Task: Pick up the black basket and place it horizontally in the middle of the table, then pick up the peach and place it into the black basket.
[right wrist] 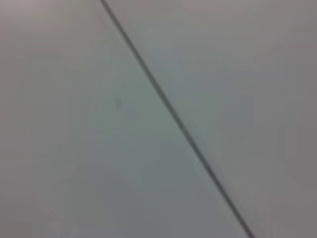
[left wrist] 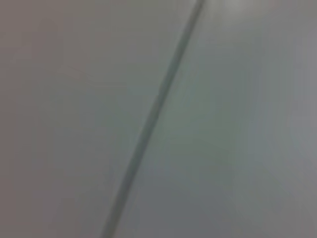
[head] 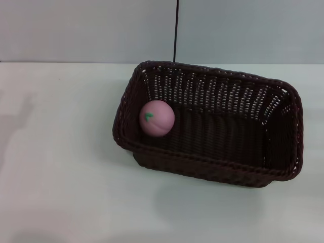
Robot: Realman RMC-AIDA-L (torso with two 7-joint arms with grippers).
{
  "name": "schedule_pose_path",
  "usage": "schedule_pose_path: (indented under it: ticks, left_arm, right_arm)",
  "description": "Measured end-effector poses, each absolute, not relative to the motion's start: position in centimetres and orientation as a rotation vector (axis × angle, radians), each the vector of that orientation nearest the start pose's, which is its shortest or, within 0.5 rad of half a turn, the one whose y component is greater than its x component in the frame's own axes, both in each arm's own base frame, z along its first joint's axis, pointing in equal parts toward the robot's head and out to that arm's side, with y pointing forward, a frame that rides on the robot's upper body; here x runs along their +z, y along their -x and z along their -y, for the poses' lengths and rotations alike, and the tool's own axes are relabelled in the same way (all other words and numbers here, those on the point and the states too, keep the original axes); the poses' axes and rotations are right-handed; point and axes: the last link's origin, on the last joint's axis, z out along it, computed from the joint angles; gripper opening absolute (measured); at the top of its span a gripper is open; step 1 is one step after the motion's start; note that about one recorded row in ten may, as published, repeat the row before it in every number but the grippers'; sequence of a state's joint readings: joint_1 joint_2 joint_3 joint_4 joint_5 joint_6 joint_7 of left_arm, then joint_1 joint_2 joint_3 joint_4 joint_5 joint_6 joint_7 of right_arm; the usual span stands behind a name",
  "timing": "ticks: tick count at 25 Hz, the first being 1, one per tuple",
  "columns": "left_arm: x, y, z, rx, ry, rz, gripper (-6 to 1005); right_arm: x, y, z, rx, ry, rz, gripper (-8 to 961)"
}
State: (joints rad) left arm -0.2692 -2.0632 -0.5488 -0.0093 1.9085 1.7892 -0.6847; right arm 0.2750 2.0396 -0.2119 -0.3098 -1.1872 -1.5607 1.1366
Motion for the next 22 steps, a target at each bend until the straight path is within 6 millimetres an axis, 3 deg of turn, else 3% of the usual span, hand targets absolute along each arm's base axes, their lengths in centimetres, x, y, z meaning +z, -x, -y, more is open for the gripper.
schedule_pose_path:
  ticks: [9,17,22]
  left_arm:
    - [7.1,36.0,-22.5,-1.225,1.159,0.522,844]
    - [7.0,36.1,-22.1,-1.222,1.16,0.524,738]
    - [7.1,36.3,-21.8,-1.22,1.152,0.528,550]
  right_arm:
    - [12.1,-39.0,-25.4,1.291,1.183,-0.773,506]
    - [11.9,-39.4,-25.2,1.276,1.167,-0.794,506]
    - [11.8,-39.6,-25.1,1.276,1.155,-0.805,506]
